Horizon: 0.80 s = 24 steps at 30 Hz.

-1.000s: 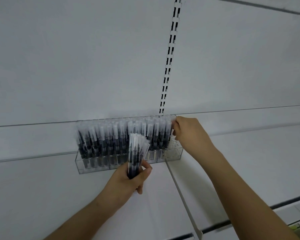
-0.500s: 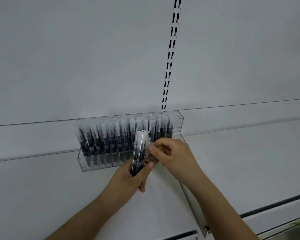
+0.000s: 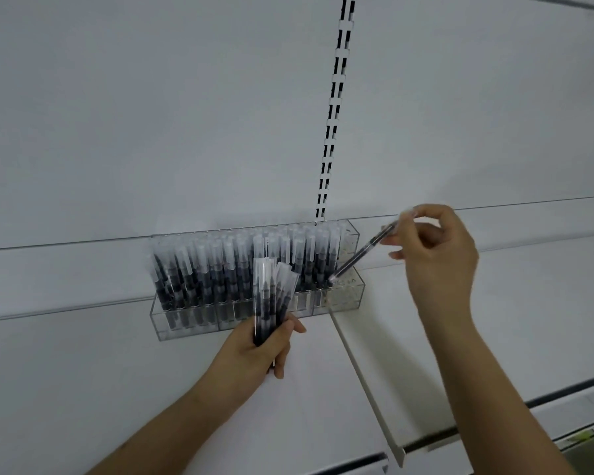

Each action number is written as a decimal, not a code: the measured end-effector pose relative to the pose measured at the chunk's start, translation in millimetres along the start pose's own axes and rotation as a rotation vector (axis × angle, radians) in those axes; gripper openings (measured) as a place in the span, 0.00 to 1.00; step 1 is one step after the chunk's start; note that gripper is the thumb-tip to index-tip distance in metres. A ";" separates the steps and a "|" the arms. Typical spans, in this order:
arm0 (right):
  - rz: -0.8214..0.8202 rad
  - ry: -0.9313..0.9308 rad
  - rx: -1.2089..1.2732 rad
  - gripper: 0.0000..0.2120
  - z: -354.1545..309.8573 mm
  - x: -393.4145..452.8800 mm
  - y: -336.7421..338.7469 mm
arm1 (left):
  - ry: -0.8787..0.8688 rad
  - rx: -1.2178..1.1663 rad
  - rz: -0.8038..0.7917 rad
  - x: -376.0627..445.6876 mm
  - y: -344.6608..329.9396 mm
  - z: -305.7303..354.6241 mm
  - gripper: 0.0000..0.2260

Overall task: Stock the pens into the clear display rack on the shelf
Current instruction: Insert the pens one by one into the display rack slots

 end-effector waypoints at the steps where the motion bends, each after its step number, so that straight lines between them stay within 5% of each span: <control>1: 0.026 0.038 -0.035 0.04 -4.1 3.6 4.7 | 0.000 -0.002 -0.002 -0.2 -0.1 0.0 0.10; 14: -0.159 0.325 -0.391 0.03 -12.5 12.6 -34.0 | 0.008 -0.029 -0.007 0.2 0.5 -1.7 0.11; 20: -0.397 0.414 -0.662 0.05 8.1 1.4 -71.1 | 0.004 -0.015 -0.019 0.0 -0.8 -1.4 0.11; 24: -0.366 0.390 -0.705 0.07 9.8 2.2 -67.6 | -0.001 -0.012 -0.020 -0.3 -0.7 -0.5 0.11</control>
Point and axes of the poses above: each hand's wrist, its own x-axis towards the middle knuckle, its own y-axis out of the back of the hand, z = x × y, the point moved 9 cm from there along x, towards the middle knuckle, and after that the axes turned 13 degrees about -x, right-handed, at the moved point
